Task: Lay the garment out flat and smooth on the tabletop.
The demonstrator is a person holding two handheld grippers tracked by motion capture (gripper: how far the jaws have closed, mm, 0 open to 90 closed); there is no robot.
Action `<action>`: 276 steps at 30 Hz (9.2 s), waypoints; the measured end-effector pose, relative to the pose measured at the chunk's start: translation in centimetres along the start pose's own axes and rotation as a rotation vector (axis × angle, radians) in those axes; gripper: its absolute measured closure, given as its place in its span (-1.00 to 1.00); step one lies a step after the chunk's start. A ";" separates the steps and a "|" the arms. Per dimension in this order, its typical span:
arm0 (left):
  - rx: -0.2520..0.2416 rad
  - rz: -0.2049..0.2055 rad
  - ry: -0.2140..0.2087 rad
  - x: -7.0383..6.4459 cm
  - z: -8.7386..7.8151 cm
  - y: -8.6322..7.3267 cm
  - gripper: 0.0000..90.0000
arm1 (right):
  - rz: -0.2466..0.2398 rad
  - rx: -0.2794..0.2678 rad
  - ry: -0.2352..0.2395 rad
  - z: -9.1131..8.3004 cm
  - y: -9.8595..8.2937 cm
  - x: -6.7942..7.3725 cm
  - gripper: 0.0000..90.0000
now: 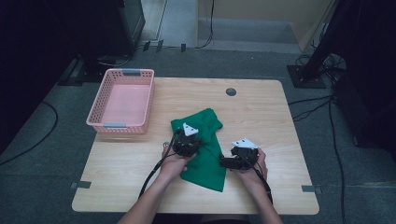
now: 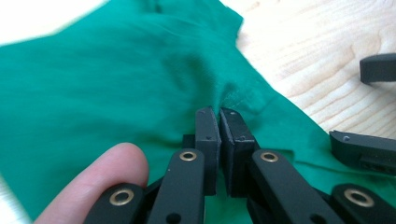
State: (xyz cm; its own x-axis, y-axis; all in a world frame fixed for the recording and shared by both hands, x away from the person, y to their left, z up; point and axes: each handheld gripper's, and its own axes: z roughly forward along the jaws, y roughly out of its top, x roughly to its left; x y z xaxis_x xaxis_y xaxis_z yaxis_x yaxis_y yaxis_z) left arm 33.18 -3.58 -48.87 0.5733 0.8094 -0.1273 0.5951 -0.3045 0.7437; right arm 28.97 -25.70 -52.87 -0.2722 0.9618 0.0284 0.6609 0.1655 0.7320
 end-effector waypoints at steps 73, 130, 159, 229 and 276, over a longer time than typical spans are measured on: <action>-0.012 0.075 0.066 -4.0 -0.3 -3.7 -0.16 | 0.030 0.009 -0.034 -0.6 -0.5 -4.4 -1.00; -0.181 -0.031 0.204 3.8 -5.7 -2.3 0.15 | 0.056 0.008 -0.058 -1.7 -1.4 -8.2 -1.00; -0.031 0.157 0.190 -3.1 1.4 -1.9 0.96 | 0.056 0.007 -0.060 -1.7 -1.4 -8.2 -1.00; -0.101 -0.186 0.024 6.9 0.3 -3.1 0.89 | 0.059 -0.106 0.087 -2.9 0.8 -1.8 -0.13; -0.225 -0.227 -0.139 7.6 -2.4 -0.5 0.92 | 0.094 -0.120 -0.029 0.3 0.8 2.8 -0.23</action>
State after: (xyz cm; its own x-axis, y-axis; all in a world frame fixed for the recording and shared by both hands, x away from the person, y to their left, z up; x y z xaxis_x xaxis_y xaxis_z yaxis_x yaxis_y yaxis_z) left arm 35.85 3.94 -48.67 0.5206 0.7632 -0.3828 0.5863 0.0064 0.8101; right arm 28.94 -22.83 -52.35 -0.1917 0.9780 0.0824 0.5940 0.0488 0.8030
